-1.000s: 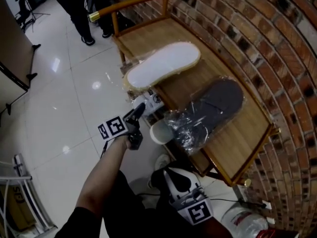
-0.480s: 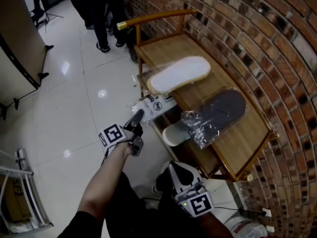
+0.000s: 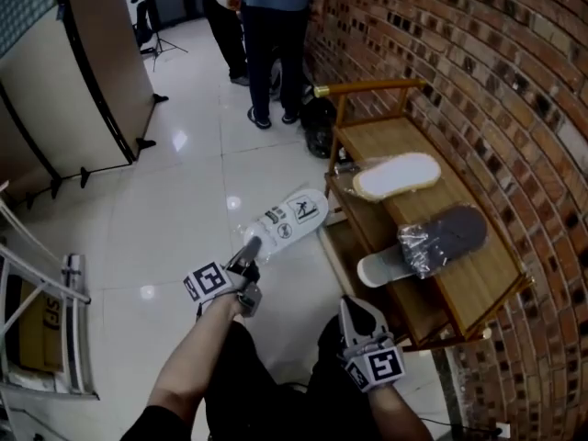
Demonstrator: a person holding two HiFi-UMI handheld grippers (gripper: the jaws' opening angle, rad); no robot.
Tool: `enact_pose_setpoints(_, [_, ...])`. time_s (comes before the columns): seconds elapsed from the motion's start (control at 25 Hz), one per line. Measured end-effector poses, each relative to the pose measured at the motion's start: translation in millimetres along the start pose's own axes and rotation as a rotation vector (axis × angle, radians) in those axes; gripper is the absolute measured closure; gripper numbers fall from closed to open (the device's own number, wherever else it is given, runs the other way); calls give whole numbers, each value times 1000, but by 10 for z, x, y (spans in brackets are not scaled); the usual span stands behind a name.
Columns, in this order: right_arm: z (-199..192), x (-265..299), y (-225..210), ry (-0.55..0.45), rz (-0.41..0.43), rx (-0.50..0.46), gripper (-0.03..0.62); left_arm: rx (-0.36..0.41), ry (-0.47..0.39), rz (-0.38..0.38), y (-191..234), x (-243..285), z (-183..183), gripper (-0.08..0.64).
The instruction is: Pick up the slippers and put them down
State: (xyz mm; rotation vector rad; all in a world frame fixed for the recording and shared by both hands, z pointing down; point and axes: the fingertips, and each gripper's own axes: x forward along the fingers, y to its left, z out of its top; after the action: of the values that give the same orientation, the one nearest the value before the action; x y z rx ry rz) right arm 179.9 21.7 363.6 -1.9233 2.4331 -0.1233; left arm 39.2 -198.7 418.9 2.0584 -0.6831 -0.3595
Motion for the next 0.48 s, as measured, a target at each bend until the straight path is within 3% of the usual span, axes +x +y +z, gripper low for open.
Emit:
enact_pose_setpoints(0.2, [171,142,213,-34,32,-48,583,11,-94,24,-41,-582,330,489])
enact_pose_setpoints(0.48, [584,505,622,-88,156,-132,583,57,-236,54,-77,-1165,731,488])
